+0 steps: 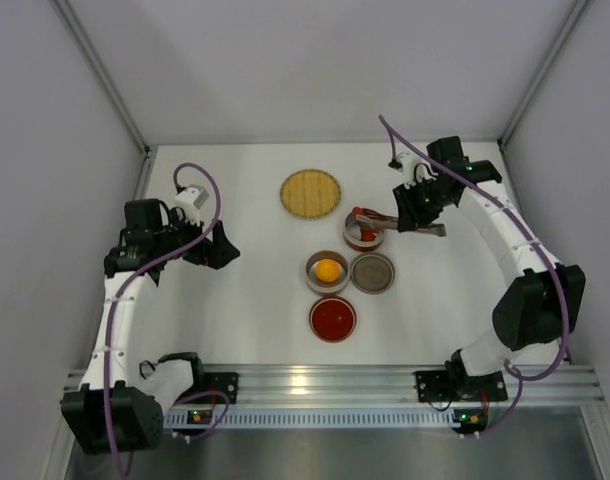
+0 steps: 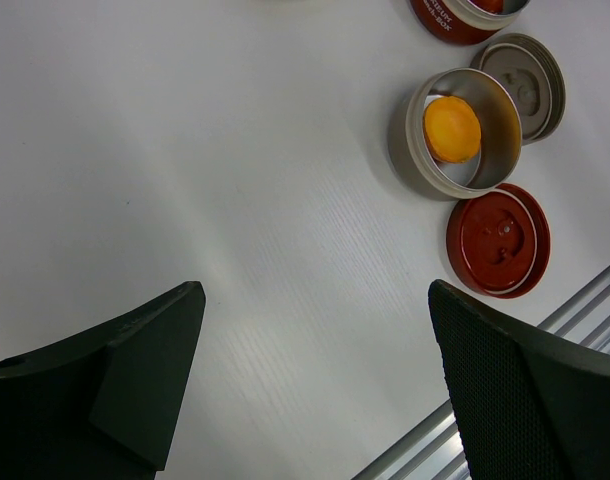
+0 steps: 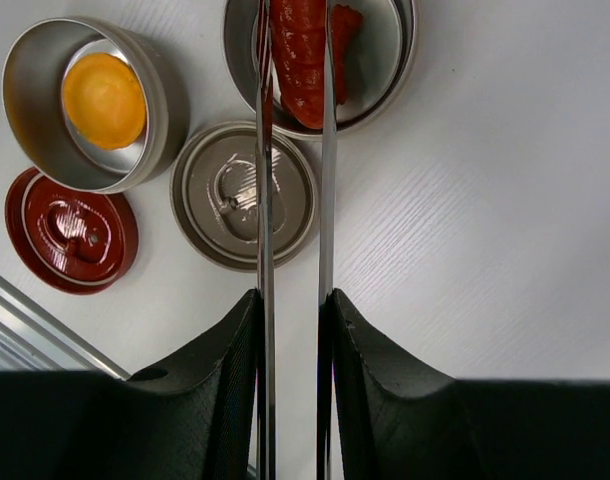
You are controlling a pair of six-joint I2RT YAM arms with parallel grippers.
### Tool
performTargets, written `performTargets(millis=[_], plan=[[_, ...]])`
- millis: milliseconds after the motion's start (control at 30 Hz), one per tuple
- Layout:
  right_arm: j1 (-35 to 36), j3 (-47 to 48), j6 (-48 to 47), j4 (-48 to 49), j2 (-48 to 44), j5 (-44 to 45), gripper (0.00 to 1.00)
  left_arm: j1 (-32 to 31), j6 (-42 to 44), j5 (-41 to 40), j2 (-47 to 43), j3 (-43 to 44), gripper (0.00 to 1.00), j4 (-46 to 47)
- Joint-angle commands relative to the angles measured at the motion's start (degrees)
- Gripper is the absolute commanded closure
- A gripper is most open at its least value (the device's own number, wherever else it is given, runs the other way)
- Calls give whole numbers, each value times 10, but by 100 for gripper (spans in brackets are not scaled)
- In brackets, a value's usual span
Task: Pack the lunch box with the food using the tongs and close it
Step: Place the fake food in the packing box.
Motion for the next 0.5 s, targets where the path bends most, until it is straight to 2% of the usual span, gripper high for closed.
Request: performTargets(millis=[0, 467], plan=[[-9, -3, -10, 21, 5, -15, 100, -1, 0, 15, 3, 14, 2, 13], [-16, -21, -20, 45, 23, -1, 100, -1, 2, 15, 4, 11, 2, 13]])
